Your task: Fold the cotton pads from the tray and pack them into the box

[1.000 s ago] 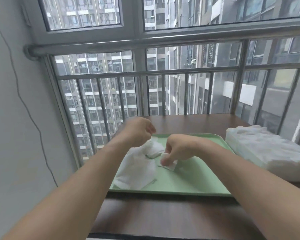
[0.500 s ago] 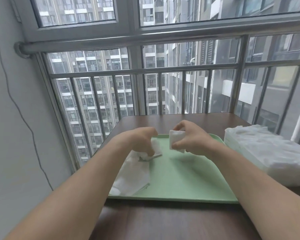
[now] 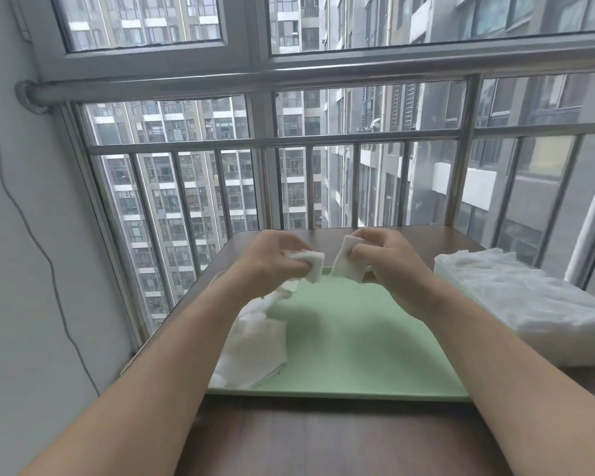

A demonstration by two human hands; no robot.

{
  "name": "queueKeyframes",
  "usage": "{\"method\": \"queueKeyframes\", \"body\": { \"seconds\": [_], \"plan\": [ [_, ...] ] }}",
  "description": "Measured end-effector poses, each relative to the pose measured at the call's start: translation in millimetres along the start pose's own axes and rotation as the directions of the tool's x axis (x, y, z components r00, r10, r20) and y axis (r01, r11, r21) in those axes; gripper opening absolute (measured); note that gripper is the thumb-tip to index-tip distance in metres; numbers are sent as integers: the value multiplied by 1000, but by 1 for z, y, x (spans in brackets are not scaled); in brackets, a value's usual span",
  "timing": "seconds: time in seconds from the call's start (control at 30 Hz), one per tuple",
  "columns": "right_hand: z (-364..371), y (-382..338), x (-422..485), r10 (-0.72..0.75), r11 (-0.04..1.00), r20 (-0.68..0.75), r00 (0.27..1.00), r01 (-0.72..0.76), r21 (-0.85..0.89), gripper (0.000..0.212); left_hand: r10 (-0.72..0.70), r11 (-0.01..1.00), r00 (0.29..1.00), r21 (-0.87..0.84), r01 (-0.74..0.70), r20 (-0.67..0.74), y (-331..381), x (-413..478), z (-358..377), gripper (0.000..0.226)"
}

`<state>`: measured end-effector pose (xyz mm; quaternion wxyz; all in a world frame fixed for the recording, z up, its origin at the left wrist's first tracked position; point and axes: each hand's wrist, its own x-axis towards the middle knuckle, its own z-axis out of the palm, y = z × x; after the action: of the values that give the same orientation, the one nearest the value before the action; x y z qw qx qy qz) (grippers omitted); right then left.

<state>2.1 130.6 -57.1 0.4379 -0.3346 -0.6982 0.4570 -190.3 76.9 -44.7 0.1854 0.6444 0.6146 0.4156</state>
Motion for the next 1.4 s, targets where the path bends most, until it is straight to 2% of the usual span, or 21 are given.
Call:
{"method": "queueKeyframes", "body": {
  "seconds": [0.13,0.23,0.43,0.57,0.73,0.93,1.07,1.27,1.33,1.4],
  "plan": [
    [5,-6,-5,-25,997,100,995,17,77,8,-40,981,998,-192,32,-39,1,-10,0,26],
    [8,-9,-7,-57,992,147,987,39,122,15,-39,958,995,-287,12,-90,6,-14,-1,33],
    [7,-14,-9,-74,967,149,986,35,251,31,-57,934,995,-356,24,-83,7,-21,1,32],
    [9,-15,-11,-50,981,124,991,26,192,39,-31,929,996,-371,-3,-85,7,-21,2,13],
    [11,-13,-10,-19,985,82,996,4,170,29,-36,887,999,-461,24,-16,8,-24,4,24],
    [10,-9,-8,-9,989,36,999,4,147,30,-65,803,996,-589,88,60,13,-26,6,35],
    [14,-7,-9,-15,999,-17,1000,16,37,36,28,872,999,-489,-34,-18,12,-28,8,28],
    [14,-1,-5,13,981,-152,988,-42,-187,21,-33,915,969,-397,-70,-245,-4,-21,-5,22],
    [13,-2,-4,28,960,-135,990,-64,-273,16,-63,910,956,-410,-63,-286,-10,-20,-12,24],
    [14,-5,-4,43,903,-41,998,-56,-426,11,-89,907,939,-417,-61,-331,-15,-20,-17,25]
  ]
}}
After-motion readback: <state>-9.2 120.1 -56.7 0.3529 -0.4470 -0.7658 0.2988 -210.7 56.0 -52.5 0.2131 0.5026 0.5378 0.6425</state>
